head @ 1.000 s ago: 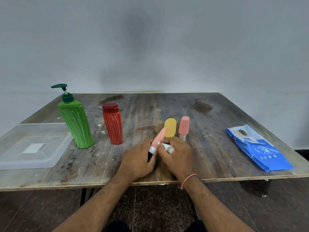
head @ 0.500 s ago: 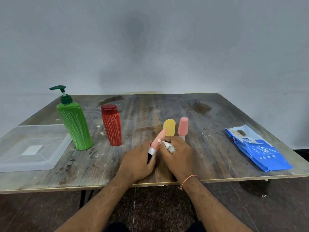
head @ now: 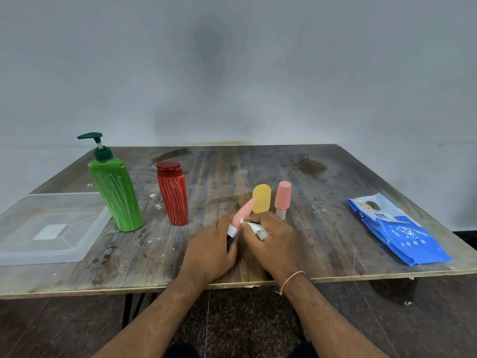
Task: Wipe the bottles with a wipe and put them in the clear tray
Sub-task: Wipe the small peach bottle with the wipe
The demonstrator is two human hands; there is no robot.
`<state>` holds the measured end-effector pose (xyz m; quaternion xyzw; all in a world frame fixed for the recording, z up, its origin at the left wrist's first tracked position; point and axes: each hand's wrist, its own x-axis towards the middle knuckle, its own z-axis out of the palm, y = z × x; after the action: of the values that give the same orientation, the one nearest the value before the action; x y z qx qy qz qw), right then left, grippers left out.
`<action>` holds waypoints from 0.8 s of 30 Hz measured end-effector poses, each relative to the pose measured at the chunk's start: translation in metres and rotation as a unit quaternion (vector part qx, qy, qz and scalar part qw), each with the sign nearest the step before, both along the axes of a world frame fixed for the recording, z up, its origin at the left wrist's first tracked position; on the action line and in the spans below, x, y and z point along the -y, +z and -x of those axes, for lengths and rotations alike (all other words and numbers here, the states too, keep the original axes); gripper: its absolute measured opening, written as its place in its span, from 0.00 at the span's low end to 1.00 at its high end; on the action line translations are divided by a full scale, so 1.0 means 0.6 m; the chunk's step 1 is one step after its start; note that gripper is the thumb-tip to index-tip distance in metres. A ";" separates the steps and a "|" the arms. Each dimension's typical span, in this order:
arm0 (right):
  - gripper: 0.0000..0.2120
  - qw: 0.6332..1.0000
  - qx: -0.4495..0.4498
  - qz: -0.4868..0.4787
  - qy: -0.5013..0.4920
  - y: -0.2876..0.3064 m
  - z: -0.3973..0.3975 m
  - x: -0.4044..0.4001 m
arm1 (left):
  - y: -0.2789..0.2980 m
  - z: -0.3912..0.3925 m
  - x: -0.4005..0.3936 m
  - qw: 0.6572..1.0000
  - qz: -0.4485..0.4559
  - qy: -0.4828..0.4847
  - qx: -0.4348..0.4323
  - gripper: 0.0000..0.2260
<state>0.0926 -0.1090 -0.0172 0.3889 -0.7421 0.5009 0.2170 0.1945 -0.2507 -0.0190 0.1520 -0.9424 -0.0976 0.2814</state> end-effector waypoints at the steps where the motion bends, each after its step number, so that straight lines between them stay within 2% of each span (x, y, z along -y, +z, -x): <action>1: 0.03 1.000 -0.006 -0.003 0.010 -0.001 -0.001 0.001 | 0.001 -0.002 -0.001 1.000 0.000 0.006 -0.005 0.18; 4: 0.04 0.999 -0.019 -0.021 0.031 -0.004 -0.001 0.001 | 0.006 -0.007 -0.007 1.000 -0.002 0.018 -0.011 0.19; 11: 0.03 0.999 -0.037 -0.012 -0.009 -0.001 -0.002 -0.001 | 0.012 -0.006 -0.010 0.999 -0.004 0.038 -0.005 0.19; 18: 0.04 0.994 -0.094 -0.046 0.019 -0.004 -0.007 0.003 | 0.015 -0.009 -0.011 0.999 -0.013 0.032 0.004 0.18; 24: 0.03 0.995 -0.091 -0.027 0.008 -0.008 -0.003 0.005 | 0.014 -0.009 -0.011 0.999 -0.003 0.032 -0.008 0.15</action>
<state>0.0941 -0.1121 -0.0219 0.4444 -0.7296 0.4447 0.2690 0.1998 -0.2442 -0.0106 0.1820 -0.9345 -0.0927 0.2916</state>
